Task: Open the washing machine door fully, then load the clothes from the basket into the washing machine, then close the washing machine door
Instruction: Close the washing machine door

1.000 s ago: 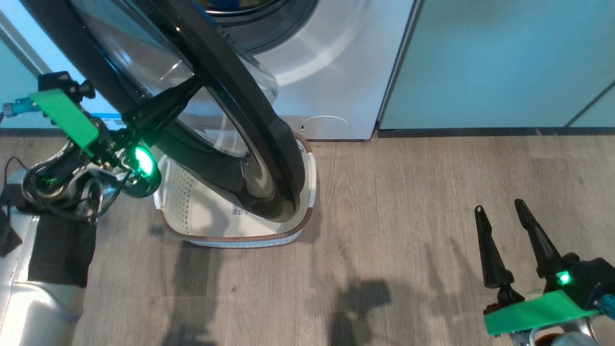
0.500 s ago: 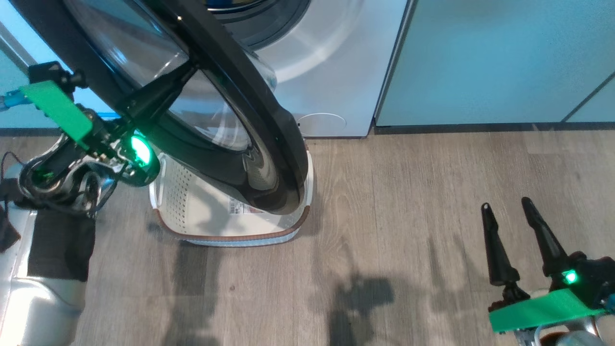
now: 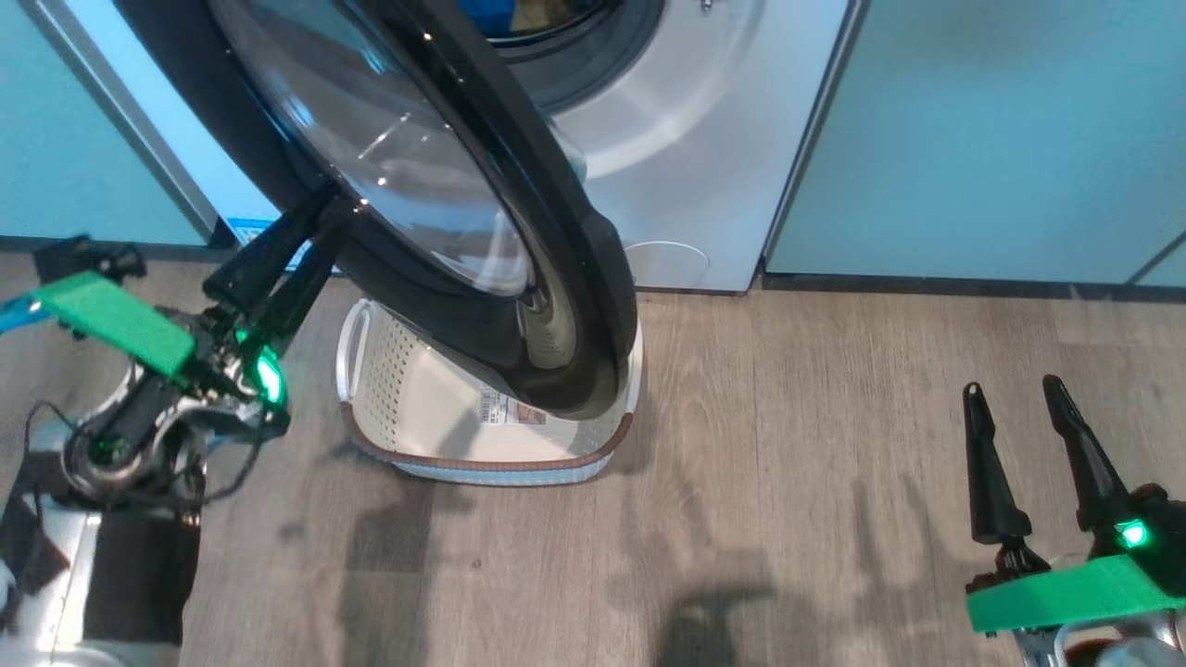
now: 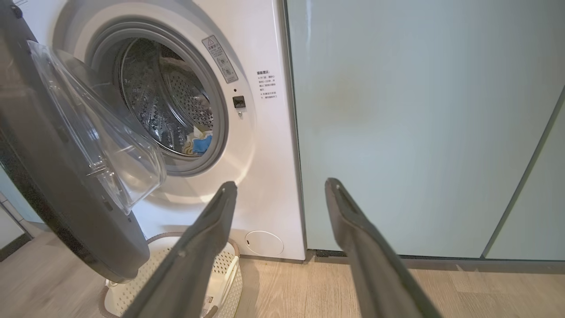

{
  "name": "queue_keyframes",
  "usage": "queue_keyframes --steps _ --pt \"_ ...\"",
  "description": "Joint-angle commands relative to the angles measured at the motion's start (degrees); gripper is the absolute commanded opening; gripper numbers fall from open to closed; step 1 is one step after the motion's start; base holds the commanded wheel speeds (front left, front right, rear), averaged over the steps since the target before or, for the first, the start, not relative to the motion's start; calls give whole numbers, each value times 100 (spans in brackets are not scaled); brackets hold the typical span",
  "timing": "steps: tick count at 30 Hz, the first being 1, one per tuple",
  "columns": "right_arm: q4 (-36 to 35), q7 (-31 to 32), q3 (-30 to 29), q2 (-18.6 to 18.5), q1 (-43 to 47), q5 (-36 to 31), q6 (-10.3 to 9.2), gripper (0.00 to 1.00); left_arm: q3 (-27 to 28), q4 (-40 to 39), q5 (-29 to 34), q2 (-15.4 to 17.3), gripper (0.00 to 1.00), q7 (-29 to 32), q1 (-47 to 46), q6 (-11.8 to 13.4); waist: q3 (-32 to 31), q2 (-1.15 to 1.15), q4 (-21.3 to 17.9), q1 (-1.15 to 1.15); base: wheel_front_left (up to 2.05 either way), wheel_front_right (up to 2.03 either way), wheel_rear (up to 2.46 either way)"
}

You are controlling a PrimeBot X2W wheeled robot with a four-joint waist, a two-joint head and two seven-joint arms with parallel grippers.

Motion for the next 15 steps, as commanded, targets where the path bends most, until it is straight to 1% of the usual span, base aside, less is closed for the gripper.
queue_keyframes --steps 1,4,10,13,15 --pt "-205 -56 82 1 -61 -49 -16 100 265 -210 118 177 100 -64 -113 -44 -26 0 30 0 0 0 0" --pt "-212 -56 75 4 -34 -56 -16 100 327 -352 504 87 100 -453 110 -50 -65 0 69 0 0 0 0" --pt "-208 -56 80 10 19 -69 -16 100 368 -725 1480 -11 100 -1352 416 -53 -143 0 109 0 0 0 0" --pt "-196 -56 96 11 42 -69 -16 100 303 -981 2192 20 100 -1937 612 -54 -204 0 95 0 0 0 0" --pt "-190 -56 107 11 64 -76 -16 100 197 -1111 2860 120 100 -2363 798 -54 -249 0 79 0 0 0 0"
